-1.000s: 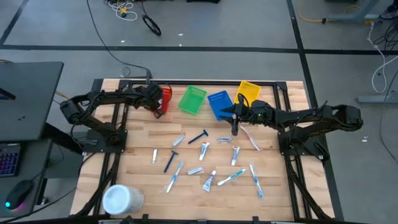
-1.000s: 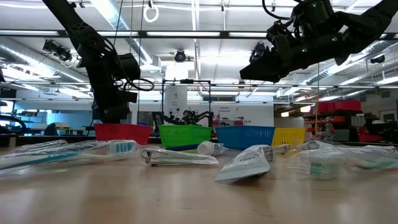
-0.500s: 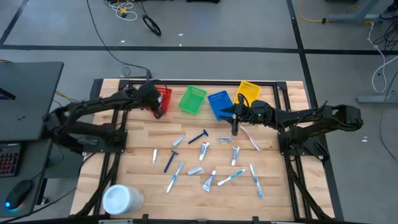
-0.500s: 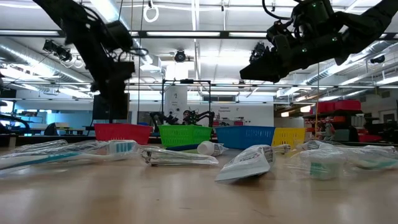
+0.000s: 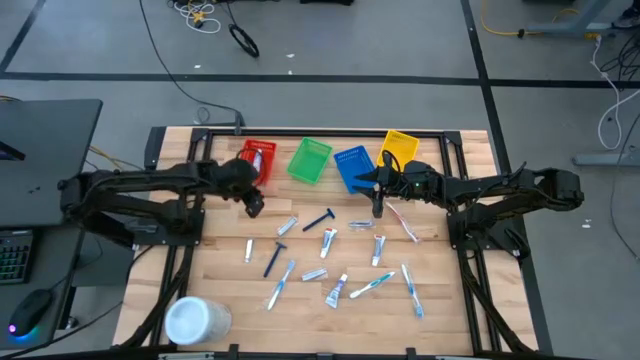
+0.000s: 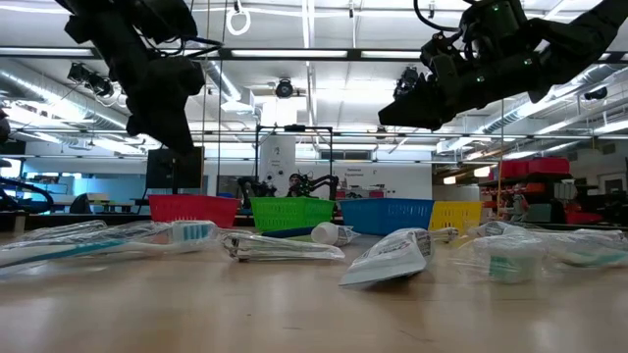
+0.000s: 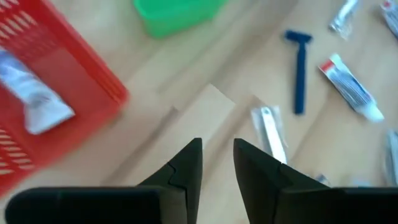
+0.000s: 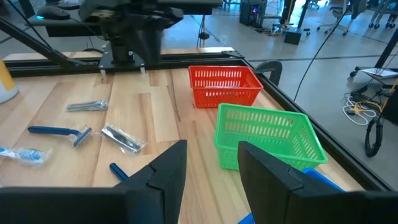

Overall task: Pick & Place Travel size toiletries
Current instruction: Put the silver nail cutter in the green bin

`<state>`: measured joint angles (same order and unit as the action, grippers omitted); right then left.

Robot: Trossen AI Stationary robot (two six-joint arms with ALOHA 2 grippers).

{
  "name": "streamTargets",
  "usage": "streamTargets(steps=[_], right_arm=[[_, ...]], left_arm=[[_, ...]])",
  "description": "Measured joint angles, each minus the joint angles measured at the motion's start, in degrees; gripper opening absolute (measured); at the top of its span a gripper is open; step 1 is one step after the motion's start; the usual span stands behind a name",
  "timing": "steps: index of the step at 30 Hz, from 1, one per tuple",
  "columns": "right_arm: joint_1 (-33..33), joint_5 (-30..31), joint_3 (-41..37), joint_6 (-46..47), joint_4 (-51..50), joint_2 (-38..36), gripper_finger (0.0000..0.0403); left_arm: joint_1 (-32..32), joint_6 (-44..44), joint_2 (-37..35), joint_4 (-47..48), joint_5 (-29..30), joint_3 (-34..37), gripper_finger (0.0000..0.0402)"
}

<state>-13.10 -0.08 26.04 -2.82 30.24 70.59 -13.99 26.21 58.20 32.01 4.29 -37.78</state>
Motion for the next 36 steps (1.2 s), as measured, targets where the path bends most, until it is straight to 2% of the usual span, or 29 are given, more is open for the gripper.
streamTargets(steps=[7,17,23,36], right_arm=[[0.00,0.00,0.00,0.01,0.00,0.00,0.0154],[0.00,0.00,0.00,0.01,0.00,0.00,0.0154],[0.00,0.00,0.00,0.01,-0.23,0.00,0.0154],[0.00,0.00,-0.02,-0.01,-0.45,0.00,0.0154]], left_arm=[[7.03,4.87,0.01,2.62,0.00,0.00,0.0127],[16.24,22.72,1.15,7.72,-0.55,0.02,0.0166],[20.69,28.93,6.31,7.65,0.84,0.02,0.0167],[25.95,42.88,17.39,8.33,0.57,0.04,0.0167]])
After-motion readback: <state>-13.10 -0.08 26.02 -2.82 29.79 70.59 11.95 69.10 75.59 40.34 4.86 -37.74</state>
